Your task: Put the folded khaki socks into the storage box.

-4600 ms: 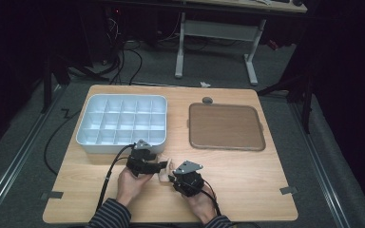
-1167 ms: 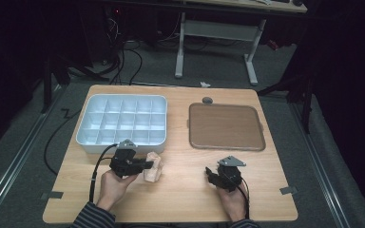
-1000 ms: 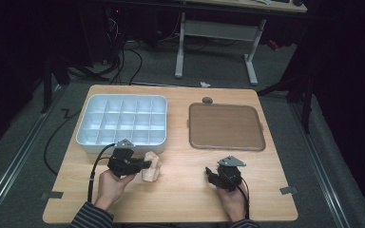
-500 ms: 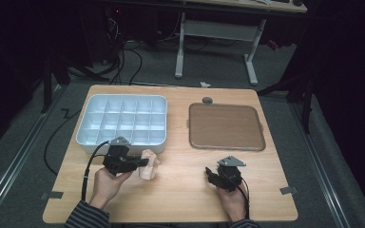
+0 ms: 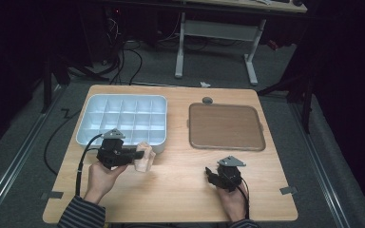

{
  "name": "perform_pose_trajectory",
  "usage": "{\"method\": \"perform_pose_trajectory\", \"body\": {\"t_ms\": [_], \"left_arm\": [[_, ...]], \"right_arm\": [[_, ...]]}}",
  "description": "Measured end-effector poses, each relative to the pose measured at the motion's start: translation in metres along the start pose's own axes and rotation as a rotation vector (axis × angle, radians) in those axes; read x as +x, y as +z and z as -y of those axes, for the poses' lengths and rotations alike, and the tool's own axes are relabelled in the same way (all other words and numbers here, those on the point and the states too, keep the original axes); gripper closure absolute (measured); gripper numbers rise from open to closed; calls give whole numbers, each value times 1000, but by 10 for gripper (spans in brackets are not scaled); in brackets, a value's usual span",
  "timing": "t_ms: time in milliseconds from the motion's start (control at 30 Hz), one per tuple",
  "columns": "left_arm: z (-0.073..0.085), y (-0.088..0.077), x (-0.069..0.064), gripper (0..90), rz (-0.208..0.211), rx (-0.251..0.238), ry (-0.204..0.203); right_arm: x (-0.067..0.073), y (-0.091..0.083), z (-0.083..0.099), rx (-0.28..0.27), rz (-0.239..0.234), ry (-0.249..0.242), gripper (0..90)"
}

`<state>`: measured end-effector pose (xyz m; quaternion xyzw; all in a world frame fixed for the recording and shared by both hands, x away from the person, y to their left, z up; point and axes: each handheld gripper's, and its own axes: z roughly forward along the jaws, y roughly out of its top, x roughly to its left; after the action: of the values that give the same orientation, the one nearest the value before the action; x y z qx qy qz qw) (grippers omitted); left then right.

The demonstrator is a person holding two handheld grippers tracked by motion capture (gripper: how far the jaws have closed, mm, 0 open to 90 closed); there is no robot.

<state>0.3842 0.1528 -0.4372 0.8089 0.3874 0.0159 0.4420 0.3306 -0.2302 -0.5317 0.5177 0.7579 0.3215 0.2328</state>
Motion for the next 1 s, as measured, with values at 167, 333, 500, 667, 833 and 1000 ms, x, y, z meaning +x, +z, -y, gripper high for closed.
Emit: {"method": "perform_pose_trajectory", "body": {"t_ms": [167,333,500,667,833,1000], "left_arm": [[-7,-7,2,780,-17,-6,6],[-13,-12,7,780,-27,-12,-2],[-21,-15,11,780,-54,-6,14],[-27,-16,13,780,-62,-12,15],[-32,-18,18,780,-83,-8,17],[-39,-23,25,780,-93,-17,8]], "right_arm": [[0,0,0,0,0,0,394],[0,0,0,0,0,0,393],[0,0,0,0,1,1,392],[0,0,0,1,1,1,391],[0,0,0,0,2,1,391],[0,0,0,0,2,2,391]]}}
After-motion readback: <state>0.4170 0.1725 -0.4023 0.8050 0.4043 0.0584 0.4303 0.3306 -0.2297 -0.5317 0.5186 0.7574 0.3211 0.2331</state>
